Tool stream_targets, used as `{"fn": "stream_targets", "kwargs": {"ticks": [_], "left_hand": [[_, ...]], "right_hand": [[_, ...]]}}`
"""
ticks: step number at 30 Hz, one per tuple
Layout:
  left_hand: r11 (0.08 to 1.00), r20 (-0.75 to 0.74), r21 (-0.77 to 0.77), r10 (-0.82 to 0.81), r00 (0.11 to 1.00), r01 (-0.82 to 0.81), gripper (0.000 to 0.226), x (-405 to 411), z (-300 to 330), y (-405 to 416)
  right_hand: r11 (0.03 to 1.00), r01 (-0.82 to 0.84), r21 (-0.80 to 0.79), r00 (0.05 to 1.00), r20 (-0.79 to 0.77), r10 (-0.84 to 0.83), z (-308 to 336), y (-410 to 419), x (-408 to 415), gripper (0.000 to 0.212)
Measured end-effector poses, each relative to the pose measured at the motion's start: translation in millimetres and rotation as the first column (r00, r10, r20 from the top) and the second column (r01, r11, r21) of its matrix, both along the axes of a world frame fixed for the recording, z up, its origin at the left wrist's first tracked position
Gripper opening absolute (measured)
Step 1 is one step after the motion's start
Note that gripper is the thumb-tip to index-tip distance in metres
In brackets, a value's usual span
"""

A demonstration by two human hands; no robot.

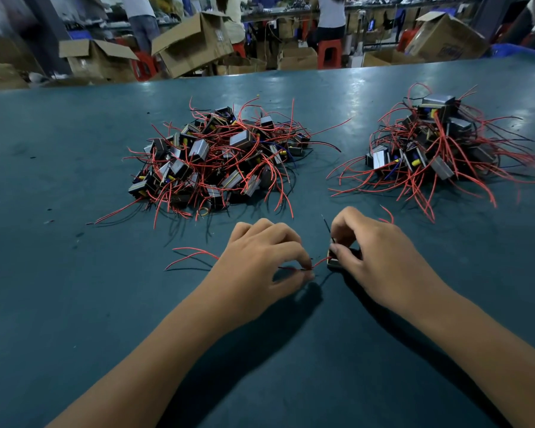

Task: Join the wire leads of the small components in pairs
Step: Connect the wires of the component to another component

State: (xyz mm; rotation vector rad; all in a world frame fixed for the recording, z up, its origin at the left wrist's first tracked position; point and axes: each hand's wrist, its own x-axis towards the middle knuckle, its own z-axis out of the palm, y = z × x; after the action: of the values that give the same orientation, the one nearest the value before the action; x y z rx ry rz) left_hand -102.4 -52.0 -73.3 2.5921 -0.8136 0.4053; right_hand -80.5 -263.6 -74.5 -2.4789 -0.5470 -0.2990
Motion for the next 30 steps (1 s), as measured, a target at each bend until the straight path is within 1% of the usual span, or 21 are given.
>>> {"fn": "stream_targets", "kwargs": {"ticks": [4,6,11,15,18,21,25,27,30], "left_hand": [[1.000,-0.044,-0.003,0.002,0.999,-0.002,0.031,2.6,3.0,10.5],[1.000,-0.058,-0.022,0.013,0.998,-0.014,0.027,4.2,4.0,13.3],[1.000,-0.042,0.005,0.010,0.999,-0.010,0.006,5.3,3.1,14.0],[0.999,-0.058,-0.022,0.026,0.998,-0.027,0.004,6.0,4.0,17.4],[0.995,-0.114,-0.097,0.005,0.993,-0.016,0.005,8.0,5.9,21.9],[0.986,-0.182,-0.164,-0.030,0.983,0.000,0.010,7.5,6.5,24.3],[0.986,-0.234,-0.163,-0.001,0.972,-0.038,0.011,7.2,4.4,24.3],[0.987,-0.236,-0.152,0.010,0.972,-0.047,0.010,7.6,3.5,25.2],[0.990,-0.250,-0.133,0.016,0.968,-0.051,0.008,7.3,4.4,26.2]], "right_hand": [[0.998,-0.048,-0.043,0.999,0.012,0.049,-0.2,-1.3,-0.3,0.012],[0.997,-0.052,-0.057,0.999,0.013,0.053,-0.4,-2.3,0.2,0.010],[0.996,-0.042,-0.079,0.999,0.006,0.042,1.4,-6.1,2.0,0.008],[0.994,-0.022,-0.104,1.000,0.009,0.023,3.2,-8.3,1.3,0.008],[0.993,-0.012,-0.120,1.000,0.019,0.014,4.8,-8.5,1.6,0.008],[0.996,-0.057,-0.063,0.995,0.079,0.062,7.7,-6.6,-2.0,0.012],[0.984,-0.178,0.013,0.965,0.196,0.172,8.5,4.8,-11.4,0.022],[0.979,-0.203,0.024,0.963,0.184,0.195,5.7,9.7,-13.8,0.024],[0.982,-0.190,0.017,0.976,0.109,0.187,1.1,8.9,-13.3,0.026]]}}
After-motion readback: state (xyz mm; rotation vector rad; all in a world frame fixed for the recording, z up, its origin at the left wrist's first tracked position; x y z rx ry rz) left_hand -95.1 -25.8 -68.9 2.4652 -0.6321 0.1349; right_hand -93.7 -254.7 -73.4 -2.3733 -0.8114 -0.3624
